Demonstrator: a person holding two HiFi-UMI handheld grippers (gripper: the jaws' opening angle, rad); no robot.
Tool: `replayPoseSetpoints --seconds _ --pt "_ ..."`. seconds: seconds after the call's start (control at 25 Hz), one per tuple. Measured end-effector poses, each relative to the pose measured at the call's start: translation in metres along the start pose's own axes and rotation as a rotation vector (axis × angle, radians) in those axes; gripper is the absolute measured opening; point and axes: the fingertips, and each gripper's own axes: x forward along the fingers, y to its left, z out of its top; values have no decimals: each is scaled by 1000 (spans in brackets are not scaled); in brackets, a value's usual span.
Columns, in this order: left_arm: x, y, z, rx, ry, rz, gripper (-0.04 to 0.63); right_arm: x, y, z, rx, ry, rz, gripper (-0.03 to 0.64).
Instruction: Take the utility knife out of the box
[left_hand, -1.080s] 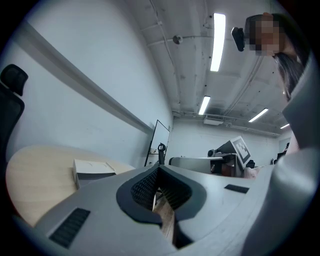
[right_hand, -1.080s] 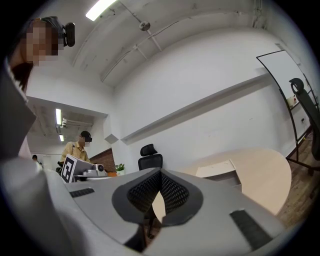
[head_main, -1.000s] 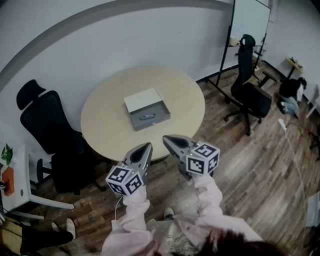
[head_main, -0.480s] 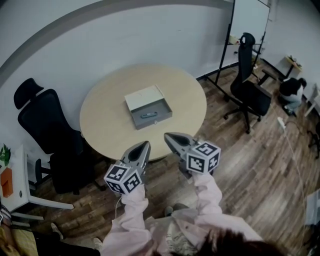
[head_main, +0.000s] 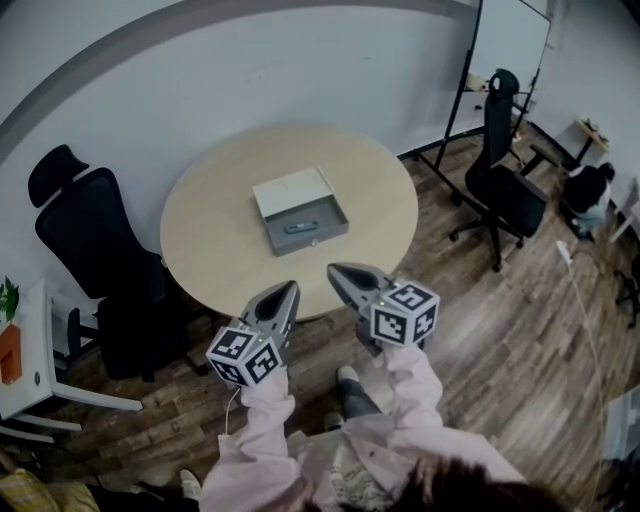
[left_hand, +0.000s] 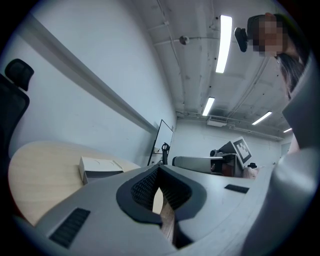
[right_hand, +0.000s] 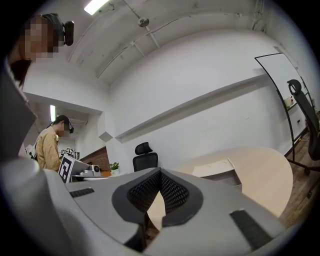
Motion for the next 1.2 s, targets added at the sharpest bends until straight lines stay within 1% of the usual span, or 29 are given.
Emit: replayPoseSetpoints --seconds 0.16,0.28,0.84,1.2 --pt "9 8 1 7 9 12 8 10 -11 5 0 -1 12 -3" --pt "18 19 7 5 -2 29 8 21 -21 11 -1 5 27 -3" --pt "80 67 20 1 -1 63 8 77 -79 32 -2 36 85 -3" --pt "99 94 23 -11 10 107 8 108 -102 36 19 63 120 -3"
